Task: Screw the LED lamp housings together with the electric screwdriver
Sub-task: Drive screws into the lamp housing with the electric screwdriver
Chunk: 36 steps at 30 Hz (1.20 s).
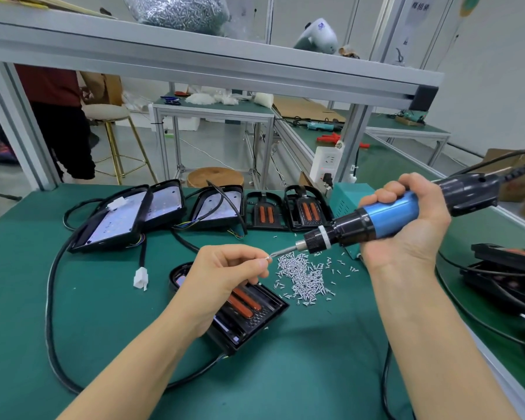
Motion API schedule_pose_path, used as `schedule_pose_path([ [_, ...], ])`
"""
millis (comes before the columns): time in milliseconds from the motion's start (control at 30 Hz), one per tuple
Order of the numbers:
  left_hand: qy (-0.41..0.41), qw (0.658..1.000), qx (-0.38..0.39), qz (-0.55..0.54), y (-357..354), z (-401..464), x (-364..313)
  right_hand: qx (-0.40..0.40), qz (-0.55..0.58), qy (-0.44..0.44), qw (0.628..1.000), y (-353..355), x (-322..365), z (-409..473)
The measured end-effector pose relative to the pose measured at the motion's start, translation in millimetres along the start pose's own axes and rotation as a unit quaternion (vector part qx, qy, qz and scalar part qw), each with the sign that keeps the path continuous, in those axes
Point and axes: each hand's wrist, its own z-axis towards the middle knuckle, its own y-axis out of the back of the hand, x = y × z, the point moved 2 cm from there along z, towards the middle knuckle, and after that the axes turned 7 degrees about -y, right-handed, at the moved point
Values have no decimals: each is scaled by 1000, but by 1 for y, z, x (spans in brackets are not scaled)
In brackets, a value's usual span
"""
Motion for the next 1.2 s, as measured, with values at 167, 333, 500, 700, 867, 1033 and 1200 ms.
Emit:
schedule_pose_path([
  [167,0,1000,-24,-12,-1,-2,-2,9,-4,1,1000,-4,-1,-3],
  [333,5,1000,-19,-18,-3,-6,-4,13,-2,-1,1000,-5,-3,-6],
  [500,15,999,-29,-28,-4,-6,-4,15,-7,4,1000,-6,-4,-7],
  [700,27,997,-40,-60,-4,-7,-2,29,-12,5,1000,-7,-5,-7],
  [867,21,997,-42,-57,-3,-8,-3,29,-13,4,999,-7,-7,-7],
  [1033,25,997,-52,-45,-3,-9,-4,36,-25,7,999,-7,-8,-7],
  [1200,-1,998,-66,0,-5,-10,-2,62,-41,44,996,-6,-12,-12],
])
